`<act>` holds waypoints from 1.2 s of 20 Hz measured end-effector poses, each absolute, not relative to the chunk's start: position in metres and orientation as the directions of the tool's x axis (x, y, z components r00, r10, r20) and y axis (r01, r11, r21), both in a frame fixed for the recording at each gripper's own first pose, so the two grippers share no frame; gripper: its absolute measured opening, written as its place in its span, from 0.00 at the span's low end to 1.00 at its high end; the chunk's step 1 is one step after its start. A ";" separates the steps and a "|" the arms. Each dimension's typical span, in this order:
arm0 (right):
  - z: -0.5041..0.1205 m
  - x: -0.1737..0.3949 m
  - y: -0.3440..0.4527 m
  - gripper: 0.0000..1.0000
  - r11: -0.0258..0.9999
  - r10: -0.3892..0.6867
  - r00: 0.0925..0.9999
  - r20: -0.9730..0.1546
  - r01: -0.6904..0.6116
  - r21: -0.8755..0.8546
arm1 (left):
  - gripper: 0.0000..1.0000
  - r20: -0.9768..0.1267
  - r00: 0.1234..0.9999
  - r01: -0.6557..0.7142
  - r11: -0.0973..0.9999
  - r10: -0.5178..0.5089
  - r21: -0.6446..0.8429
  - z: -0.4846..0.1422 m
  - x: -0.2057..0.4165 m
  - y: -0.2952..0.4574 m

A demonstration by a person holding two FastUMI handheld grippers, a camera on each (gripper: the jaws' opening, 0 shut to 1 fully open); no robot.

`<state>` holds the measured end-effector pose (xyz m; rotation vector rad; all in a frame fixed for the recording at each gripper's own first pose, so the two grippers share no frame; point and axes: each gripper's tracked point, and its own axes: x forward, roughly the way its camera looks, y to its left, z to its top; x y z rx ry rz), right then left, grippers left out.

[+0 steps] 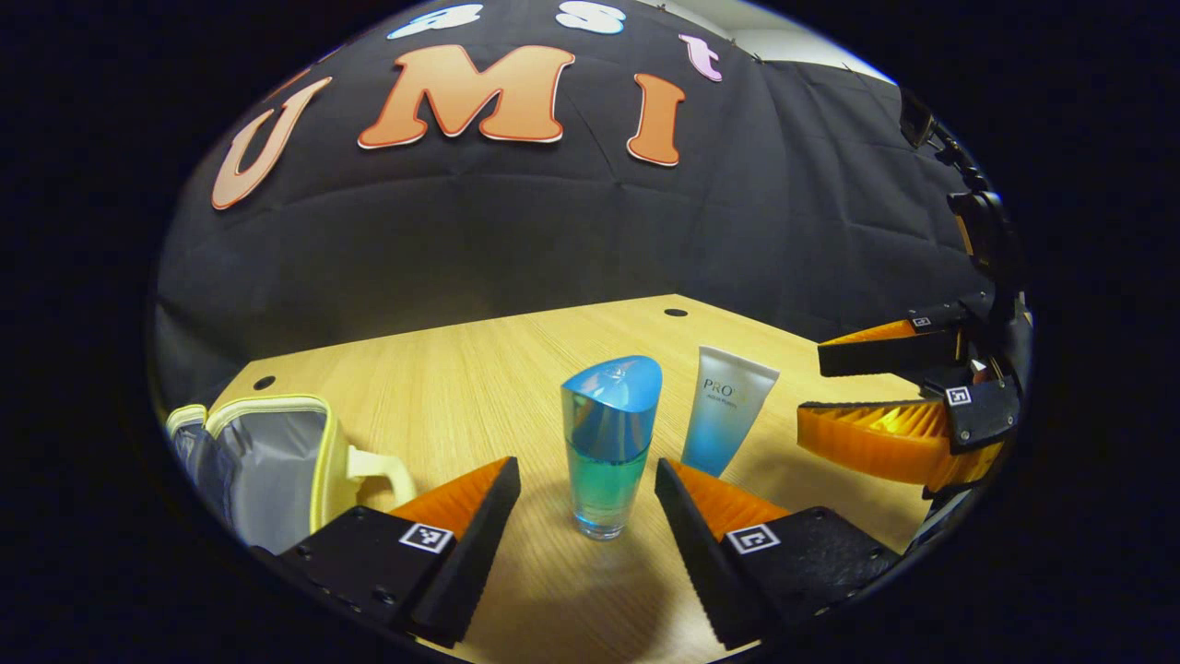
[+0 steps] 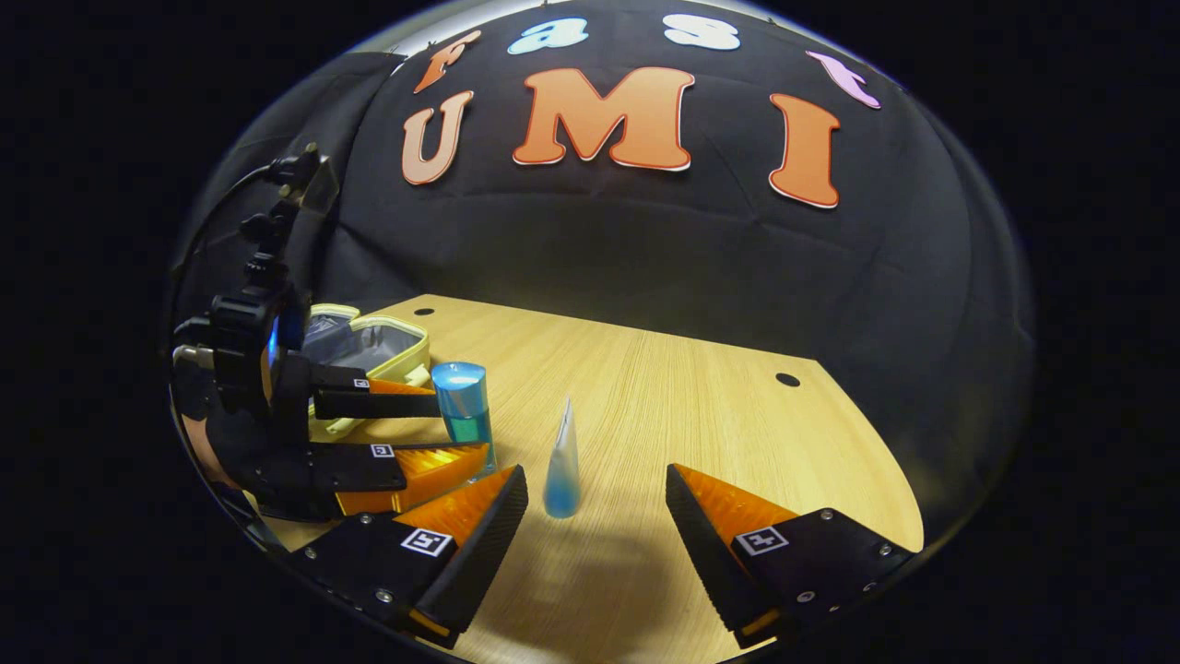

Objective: First open the suitcase, pack the skin care products into it, and then close the suitcase.

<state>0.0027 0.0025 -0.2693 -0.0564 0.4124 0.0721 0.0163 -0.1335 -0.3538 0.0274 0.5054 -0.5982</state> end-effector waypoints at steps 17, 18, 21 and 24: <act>-0.330 0.038 0.030 0.82 0.989 0.147 0.849 -0.508 -0.126 0.076 | 0.48 -0.463 0.742 0.483 0.865 -0.485 -0.131 -0.326 0.026 -0.108; -0.332 0.042 0.032 0.80 0.990 0.144 0.847 -0.511 -0.124 0.073 | 0.48 -0.456 0.753 0.471 0.872 -0.475 -0.130 -0.318 0.030 -0.102; -0.342 0.053 0.040 0.65 0.988 0.152 0.832 -0.534 -0.131 0.079 | 0.48 -0.433 0.784 0.434 0.892 -0.444 -0.127 -0.292 0.033 -0.081; -0.329 0.055 0.052 0.43 0.980 0.188 0.828 -0.529 -0.119 0.162 | 0.48 -0.436 0.807 0.389 0.914 -0.398 -0.115 -0.269 0.035 -0.052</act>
